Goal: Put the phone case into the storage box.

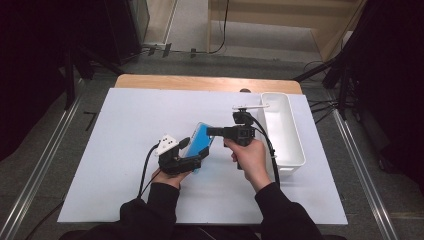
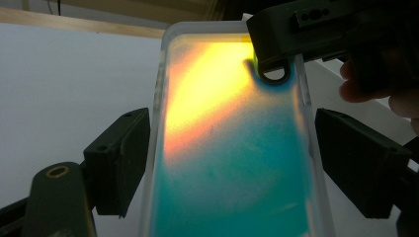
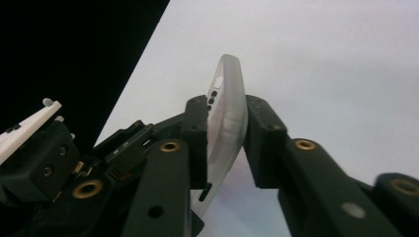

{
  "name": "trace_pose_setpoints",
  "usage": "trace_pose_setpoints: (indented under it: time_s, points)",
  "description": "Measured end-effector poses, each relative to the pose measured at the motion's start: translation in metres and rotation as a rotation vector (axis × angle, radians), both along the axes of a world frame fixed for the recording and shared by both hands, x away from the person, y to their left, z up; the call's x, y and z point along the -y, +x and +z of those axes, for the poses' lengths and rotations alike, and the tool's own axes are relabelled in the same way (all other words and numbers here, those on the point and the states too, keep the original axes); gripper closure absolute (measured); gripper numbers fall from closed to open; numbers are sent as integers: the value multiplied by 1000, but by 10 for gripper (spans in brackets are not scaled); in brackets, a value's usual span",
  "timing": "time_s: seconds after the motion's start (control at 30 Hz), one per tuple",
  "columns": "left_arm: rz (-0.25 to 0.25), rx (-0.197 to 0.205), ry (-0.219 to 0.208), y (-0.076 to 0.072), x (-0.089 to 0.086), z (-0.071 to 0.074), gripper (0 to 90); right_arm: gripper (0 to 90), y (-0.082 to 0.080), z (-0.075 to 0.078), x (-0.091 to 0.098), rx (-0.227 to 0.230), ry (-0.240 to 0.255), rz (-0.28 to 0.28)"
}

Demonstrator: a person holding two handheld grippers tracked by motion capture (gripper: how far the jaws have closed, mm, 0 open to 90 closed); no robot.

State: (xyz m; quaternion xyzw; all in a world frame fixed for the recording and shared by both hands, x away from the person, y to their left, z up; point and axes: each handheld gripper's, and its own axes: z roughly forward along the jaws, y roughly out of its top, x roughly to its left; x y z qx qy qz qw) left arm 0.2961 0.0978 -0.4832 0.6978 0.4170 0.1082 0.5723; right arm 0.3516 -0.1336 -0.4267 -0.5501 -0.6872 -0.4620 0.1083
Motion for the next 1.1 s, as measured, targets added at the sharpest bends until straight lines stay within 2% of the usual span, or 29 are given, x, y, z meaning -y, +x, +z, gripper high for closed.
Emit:
trace_pose_setpoints:
  time_s: [0.17,0.47,0.6,0.83,0.93,1.03,1.1]
  points:
    - [0,14,12,-1,1,-1,163,742,1,0,2,-23,24,2]
    - [5,20,14,-3,3,-2,162,764,0,3,1,-57,36,-10]
    - [8,35,29,-3,3,-2,162,768,0,3,2,-56,38,-2]
    - [2,38,39,-3,4,0,160,771,-1,6,2,-59,36,-1]
    - [-5,31,33,-2,4,1,159,771,-1,7,2,-46,36,3]
    - [-43,-10,4,1,3,0,127,771,-2,8,2,-32,27,7]
    - [-37,-26,0,1,3,1,121,772,-1,8,2,-31,32,9]
